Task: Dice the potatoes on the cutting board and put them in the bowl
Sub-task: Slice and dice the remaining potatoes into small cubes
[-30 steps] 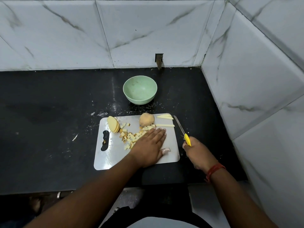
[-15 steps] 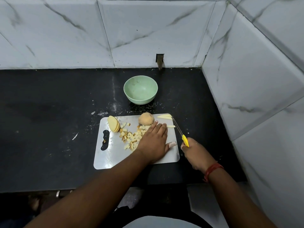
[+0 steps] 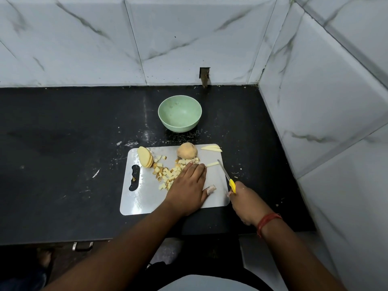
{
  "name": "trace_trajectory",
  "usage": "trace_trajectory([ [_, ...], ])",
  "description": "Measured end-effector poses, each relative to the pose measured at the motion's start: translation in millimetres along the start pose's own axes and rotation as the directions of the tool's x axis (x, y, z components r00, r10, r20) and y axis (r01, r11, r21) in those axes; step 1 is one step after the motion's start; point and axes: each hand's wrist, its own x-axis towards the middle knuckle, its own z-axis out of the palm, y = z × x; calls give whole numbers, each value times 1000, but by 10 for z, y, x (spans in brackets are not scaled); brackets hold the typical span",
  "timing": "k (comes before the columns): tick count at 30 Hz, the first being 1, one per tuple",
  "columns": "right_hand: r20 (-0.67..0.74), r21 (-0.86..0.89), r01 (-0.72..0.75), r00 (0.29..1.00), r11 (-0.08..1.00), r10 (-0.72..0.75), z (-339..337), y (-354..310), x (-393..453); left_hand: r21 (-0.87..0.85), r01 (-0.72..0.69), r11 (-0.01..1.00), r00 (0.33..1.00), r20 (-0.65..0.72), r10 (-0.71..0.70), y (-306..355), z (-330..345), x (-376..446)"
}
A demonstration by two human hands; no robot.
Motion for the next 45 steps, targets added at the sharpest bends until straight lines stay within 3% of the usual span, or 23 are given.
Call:
trace_trajectory([
  [10,-2,-215,-28,1000,976,28,163,10,-46,-74,32,997,999,14,-31,-7,22,10],
  [17,-43,-80,31,999,996,-34,81,-40,-107,-101,28,995,999,30,-25,-24,54,16],
  [27,14,-154,-8,1000,988,10,140,-62,-124,-106,27,994,997,72,-20,-37,98,19],
  [33,-39,-163,38,998,986,-45,161,-242,-32,-126,24,992,999,39,-19,-44,102,18],
  [38,24,-177,50,999,983,-47,203,-218,-18,-125,13,992,1000,20,-11,-51,111,14],
  [45,-61,-126,41,997,991,-48,221,-137,-140,-155,17,988,1000,0,-17,-51,121,6],
])
